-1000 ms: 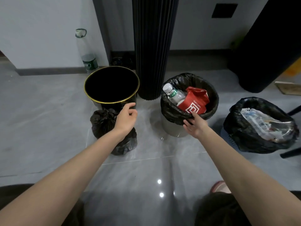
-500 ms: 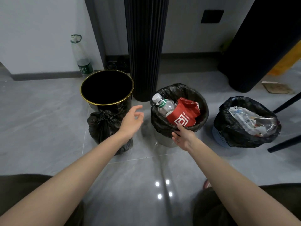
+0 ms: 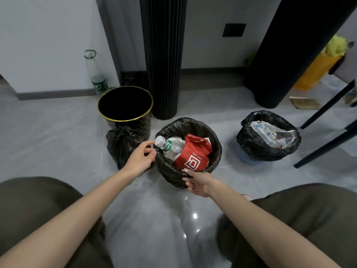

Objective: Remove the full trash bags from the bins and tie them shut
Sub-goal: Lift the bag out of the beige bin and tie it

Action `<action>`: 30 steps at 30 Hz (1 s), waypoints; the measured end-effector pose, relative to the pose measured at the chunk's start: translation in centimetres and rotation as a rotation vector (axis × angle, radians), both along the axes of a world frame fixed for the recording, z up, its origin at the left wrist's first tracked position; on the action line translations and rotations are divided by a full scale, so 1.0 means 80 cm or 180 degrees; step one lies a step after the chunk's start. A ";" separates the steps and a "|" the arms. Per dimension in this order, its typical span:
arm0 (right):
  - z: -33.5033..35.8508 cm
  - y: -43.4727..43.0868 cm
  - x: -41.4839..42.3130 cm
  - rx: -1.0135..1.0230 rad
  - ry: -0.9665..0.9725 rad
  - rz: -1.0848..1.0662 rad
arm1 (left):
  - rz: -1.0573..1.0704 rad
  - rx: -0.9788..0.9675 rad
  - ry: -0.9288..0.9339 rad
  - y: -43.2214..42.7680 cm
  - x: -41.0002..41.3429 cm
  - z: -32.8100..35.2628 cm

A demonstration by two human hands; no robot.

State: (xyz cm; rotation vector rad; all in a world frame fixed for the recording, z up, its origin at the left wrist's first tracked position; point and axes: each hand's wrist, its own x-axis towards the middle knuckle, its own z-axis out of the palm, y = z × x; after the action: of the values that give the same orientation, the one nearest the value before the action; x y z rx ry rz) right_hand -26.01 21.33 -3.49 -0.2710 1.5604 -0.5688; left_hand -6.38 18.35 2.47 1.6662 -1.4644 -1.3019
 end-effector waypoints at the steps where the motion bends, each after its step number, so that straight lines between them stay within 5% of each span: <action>1: 0.003 0.008 0.001 0.0027 -0.0005 0.0057 | 0.0017 0.0075 -0.0025 0.007 0.002 -0.003; 19: 0.017 0.062 -0.047 0.0481 0.0269 0.1914 | 0.0984 0.1423 0.0229 0.053 0.054 -0.067; 25: -0.017 0.041 -0.049 -0.0595 0.1623 0.0383 | 0.1443 0.1858 0.0809 0.044 0.059 -0.091; 30: -0.034 0.038 -0.045 -0.0055 0.0326 -0.0509 | 0.1619 0.2342 0.1131 0.048 0.059 -0.112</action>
State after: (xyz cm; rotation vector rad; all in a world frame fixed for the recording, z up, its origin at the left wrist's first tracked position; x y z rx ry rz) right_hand -29.60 24.36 -6.20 -0.1917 1.6869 -0.7025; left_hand -1.68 22.18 -6.52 1.9178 -0.3075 -1.8094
